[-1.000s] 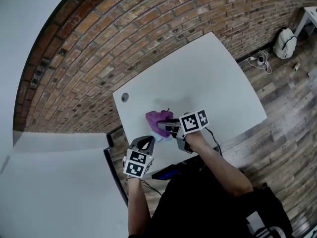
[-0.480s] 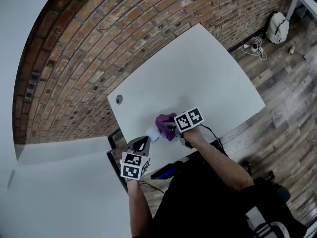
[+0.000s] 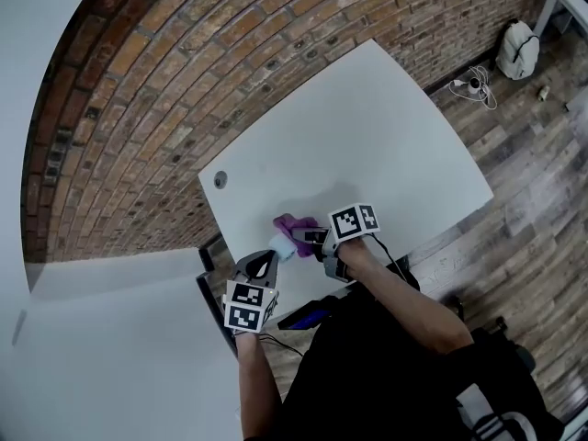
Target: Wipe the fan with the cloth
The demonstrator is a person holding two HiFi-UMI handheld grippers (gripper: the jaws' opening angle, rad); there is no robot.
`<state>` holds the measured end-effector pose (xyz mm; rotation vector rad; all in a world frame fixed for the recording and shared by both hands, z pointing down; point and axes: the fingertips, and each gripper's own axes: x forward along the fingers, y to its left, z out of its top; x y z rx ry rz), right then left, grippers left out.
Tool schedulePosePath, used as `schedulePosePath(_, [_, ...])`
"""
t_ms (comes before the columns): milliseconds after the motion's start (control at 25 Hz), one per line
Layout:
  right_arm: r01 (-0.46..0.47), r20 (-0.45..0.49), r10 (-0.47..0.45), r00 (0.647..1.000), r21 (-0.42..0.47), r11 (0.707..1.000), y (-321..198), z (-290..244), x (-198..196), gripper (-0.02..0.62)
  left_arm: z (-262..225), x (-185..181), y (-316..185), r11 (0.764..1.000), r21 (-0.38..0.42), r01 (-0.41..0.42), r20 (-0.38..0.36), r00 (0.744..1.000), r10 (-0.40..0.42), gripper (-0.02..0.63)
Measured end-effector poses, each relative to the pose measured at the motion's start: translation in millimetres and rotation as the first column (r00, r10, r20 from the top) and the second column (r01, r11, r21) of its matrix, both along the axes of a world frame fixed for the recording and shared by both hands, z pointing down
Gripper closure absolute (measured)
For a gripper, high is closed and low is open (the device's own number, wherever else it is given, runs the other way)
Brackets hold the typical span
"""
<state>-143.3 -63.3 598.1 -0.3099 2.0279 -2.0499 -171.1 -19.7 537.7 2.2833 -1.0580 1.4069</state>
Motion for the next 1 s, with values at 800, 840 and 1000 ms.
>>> schedulePosePath(800, [0.003,-0.087,0.005,0.996,0.088,0.996,13,-1,6,0.531,1,-3,-3,1.000,0.028,0.008,0.041,0.999,-0.009,0.601])
schedulePosePath(840, [0.042,-0.096,-0.034,0.995,0.084,0.996,28,3,8,0.531,1,-4,-3,1.000,0.029,0.010,0.039,0.999,-0.012,0.601])
schedulePosePath(1000, [0.145,-0.186,-0.129,0.974,0.074,0.987,58,26,23,0.531,0,-1,-6,1.000,0.030,0.010,0.018,1.000,-0.010,0.601])
